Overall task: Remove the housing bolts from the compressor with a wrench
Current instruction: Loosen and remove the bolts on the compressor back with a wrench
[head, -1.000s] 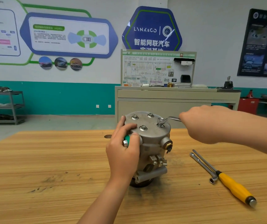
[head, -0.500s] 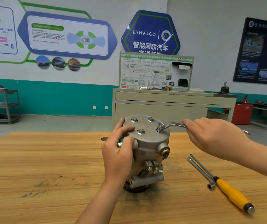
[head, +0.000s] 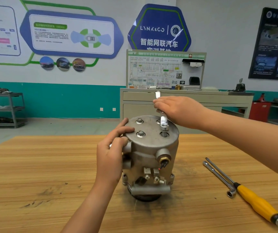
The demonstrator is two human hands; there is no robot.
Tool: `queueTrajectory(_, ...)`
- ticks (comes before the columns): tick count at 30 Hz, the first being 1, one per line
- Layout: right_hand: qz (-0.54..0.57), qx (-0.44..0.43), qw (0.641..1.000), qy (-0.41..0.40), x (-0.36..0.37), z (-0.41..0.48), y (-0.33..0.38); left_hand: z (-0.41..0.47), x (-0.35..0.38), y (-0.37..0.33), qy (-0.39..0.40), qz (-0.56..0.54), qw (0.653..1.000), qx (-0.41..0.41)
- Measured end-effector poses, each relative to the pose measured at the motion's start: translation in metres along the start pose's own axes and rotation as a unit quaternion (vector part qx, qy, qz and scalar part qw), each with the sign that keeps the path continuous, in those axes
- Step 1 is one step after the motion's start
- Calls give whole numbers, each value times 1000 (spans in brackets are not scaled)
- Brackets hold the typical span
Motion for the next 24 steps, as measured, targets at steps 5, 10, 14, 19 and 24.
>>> queueTrajectory(5,-5,70,997,-38,-3,-21,-14,3,-7,-1,29,23,999,-4)
queueTrajectory(10,-2,113,993,-43,-11,-36,-28,7,-9,-4,75,74,994,-10)
queueTrajectory(14,-11,82,996,-26,-10,-36,-22,12,0,-33,140,257,952,84)
queueTrajectory(19,8,97,995,-30,-18,-32,-23,18,61,-76,262,367,872,190)
queueTrajectory(24,16,122,992,-21,-24,-32,-23,29,77,-56,276,381,877,100)
Point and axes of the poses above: each hand's wrist, its own z-axis towards the middle knuckle, its own x-axis out of the palm, y = z × x, the point moved 8 cm from there along z, towards the middle knuckle, and after that the axes turned 15 degrees about x, right-handed, at the moved point
